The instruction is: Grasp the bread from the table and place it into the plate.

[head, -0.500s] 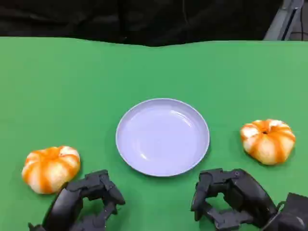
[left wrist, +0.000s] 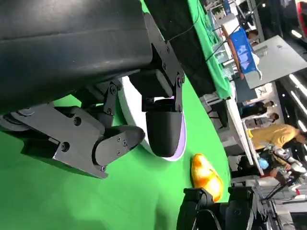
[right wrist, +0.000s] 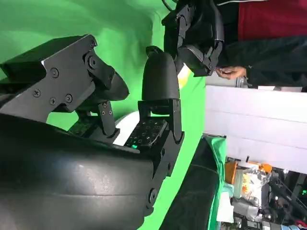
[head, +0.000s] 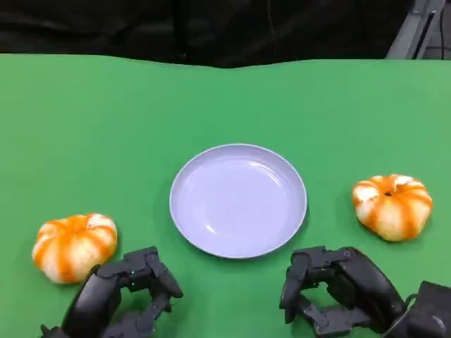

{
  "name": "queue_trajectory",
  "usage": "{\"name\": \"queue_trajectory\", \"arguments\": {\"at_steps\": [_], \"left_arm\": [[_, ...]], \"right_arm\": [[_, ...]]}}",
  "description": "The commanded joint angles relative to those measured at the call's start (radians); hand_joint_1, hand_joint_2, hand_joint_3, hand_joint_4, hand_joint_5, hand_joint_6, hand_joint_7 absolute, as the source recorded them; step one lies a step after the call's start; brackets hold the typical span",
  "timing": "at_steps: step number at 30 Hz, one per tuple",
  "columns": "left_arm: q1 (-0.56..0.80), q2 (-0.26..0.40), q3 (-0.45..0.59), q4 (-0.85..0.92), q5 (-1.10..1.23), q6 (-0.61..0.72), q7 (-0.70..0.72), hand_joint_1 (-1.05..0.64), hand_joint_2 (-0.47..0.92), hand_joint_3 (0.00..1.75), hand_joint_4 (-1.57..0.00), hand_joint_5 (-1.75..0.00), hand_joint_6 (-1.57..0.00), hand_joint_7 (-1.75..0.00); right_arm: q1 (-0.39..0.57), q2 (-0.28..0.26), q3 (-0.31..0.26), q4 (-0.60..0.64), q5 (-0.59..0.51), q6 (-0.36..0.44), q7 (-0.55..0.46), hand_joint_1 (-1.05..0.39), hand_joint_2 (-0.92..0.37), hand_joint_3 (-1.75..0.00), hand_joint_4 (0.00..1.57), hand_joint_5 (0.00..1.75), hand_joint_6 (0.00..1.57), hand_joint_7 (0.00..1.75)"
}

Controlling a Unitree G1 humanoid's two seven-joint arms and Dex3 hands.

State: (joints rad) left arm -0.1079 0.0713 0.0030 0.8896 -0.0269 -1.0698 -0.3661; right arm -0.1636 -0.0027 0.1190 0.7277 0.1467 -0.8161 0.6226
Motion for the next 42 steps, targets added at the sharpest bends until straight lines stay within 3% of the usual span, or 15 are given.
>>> {"name": "queue_trajectory", "arguments": {"at_steps": [1,13,14,16,17,20,26,38,42], "left_arm": [[-0.004,0.02,0.006,0.006,-0.001,-0.011,0.011,-0.08,0.74,0.8,-0.74,-1.5,-0.78,-1.24],[0.0,0.016,0.012,-0.002,0.007,-0.003,0.032,-0.07,0.76,0.77,-0.74,-1.47,-0.78,-1.22],[0.0,0.015,0.016,-0.001,0.013,-0.003,0.044,-0.11,0.79,0.6,-0.79,-1.11,-0.87,-0.84],[0.001,0.014,0.018,-0.004,0.018,0.0,0.063,-0.13,0.88,0.37,-0.88,-0.82,-1.03,-0.44],[0.002,0.013,0.018,-0.007,0.013,0.001,0.065,-0.17,0.9,0.27,-0.91,-0.6,-1.06,-0.23],[0.007,0.009,0.017,-0.016,-0.009,0.014,0.059,-0.21,0.92,0.18,-0.96,-0.28,-1.04,-0.03],[0.018,0.005,0.017,-0.045,-0.055,0.044,0.035,-0.26,0.92,0.12,-0.93,-0.11,-0.94,0.0],[0.028,0.015,0.035,-0.098,-0.11,0.06,0.01,-0.42,0.92,0.12,-0.79,0.0,-0.7,0.0],[0.036,0.017,0.05,-0.127,-0.118,0.065,0.015,-0.53,0.92,0.15,-0.68,0.0,-0.61,0.0]], "right_arm": [[-0.004,-0.009,-0.009,-0.006,0.002,-0.009,0.0,0.09,-0.56,-1.09,0.94,1.35,0.93,1.06],[-0.004,-0.012,-0.009,-0.002,-0.003,-0.015,-0.005,0.1,-0.57,-1.09,0.94,1.34,0.93,1.06],[-0.003,-0.013,-0.009,-0.003,-0.003,-0.011,-0.005,0.09,-0.57,-1.09,0.94,1.34,0.93,1.06],[-0.003,-0.014,-0.01,-0.003,-0.001,-0.009,-0.003,0.09,-0.57,-1.08,0.94,1.34,0.93,1.06],[-0.004,-0.014,-0.01,-0.001,0.0,-0.01,-0.002,0.09,-0.57,-1.08,0.93,1.34,0.93,1.06],[-0.005,-0.012,-0.011,0.002,0.004,-0.013,0.002,0.09,-0.57,-1.08,0.93,1.34,0.93,1.06],[-0.002,-0.011,-0.01,-0.007,0.006,-0.001,0.002,0.09,-0.57,-1.08,0.93,1.35,0.93,1.06],[-0.003,-0.013,-0.009,-0.003,-0.005,-0.009,-0.005,0.09,-0.57,-1.09,0.94,1.34,0.93,1.08],[-0.002,-0.012,-0.009,-0.005,0.0,-0.005,0.0,0.1,-0.58,-1.09,0.93,1.35,0.92,1.08]]}}
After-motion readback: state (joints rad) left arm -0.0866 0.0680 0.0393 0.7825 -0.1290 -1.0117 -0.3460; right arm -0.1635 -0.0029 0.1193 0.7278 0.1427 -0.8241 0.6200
